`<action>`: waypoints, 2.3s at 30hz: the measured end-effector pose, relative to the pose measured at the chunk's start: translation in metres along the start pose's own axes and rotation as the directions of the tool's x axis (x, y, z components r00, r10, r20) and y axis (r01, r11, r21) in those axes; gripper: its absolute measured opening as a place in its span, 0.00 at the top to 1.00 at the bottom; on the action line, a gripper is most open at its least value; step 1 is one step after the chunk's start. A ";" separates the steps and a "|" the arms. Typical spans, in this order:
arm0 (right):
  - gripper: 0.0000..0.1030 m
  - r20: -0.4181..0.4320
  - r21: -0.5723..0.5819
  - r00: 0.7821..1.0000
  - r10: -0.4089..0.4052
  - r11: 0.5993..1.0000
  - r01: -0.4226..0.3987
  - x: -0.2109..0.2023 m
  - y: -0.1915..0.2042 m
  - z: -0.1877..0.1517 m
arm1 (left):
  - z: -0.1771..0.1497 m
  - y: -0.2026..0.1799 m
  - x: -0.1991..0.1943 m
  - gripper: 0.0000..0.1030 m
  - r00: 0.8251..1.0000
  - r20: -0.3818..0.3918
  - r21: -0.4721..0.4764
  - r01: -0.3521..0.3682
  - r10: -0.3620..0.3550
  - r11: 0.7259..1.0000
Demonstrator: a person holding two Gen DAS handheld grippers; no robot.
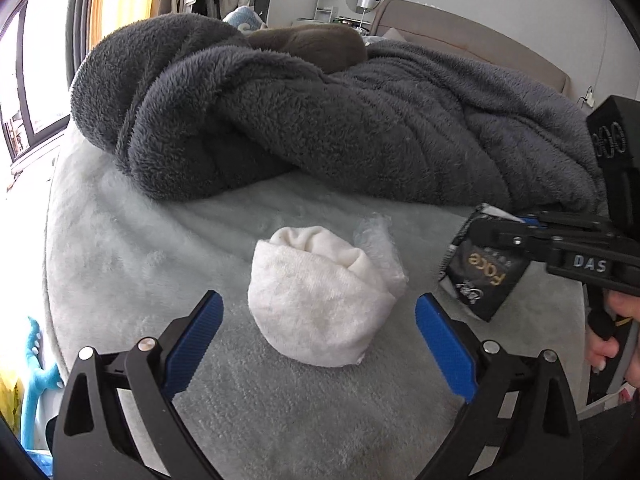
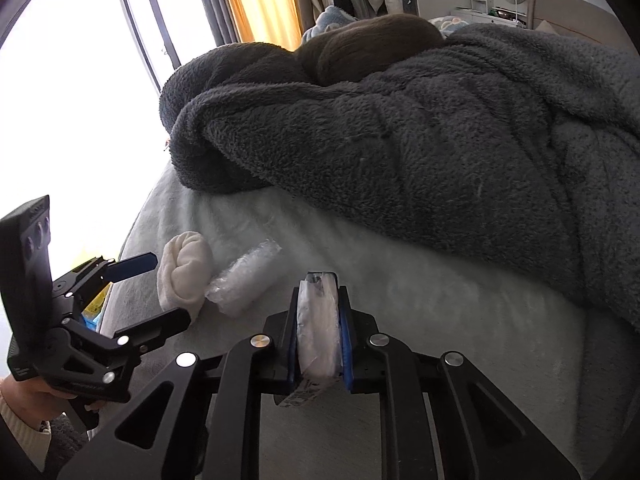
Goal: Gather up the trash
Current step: 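Grasp the white tissue ball with the left tool while the right tool grasps the black mask packet, then carry the tissue ball and mask packet over the black bin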
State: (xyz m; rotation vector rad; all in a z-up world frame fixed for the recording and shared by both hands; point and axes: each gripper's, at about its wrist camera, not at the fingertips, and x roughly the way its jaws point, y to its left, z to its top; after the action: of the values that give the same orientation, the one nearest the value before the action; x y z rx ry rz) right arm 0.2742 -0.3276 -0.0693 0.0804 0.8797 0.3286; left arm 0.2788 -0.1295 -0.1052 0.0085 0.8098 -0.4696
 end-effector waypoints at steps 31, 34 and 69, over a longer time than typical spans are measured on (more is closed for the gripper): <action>0.84 0.078 0.008 0.996 0.039 0.999 -0.040 -0.034 0.030 -0.012 | -0.017 -0.002 -0.042 0.45 0.997 0.044 -0.020 -0.064 0.065 0.998; 0.84 0.100 0.003 0.993 0.057 0.998 -0.058 -0.041 0.040 -0.014 | -0.022 0.000 -0.052 0.45 0.996 0.054 -0.025 -0.075 0.076 0.997; 0.84 0.107 -0.143 0.970 0.217 0.969 -0.201 -0.024 0.193 -0.035 | -0.090 0.115 -0.128 0.45 0.954 -0.080 -0.136 -0.297 0.288 0.945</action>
State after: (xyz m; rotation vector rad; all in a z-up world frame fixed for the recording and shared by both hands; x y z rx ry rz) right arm 0.1848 -0.1544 -0.0350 0.0709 0.7277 0.5725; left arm 0.1871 0.0412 -0.0982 0.0062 0.8836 -0.1275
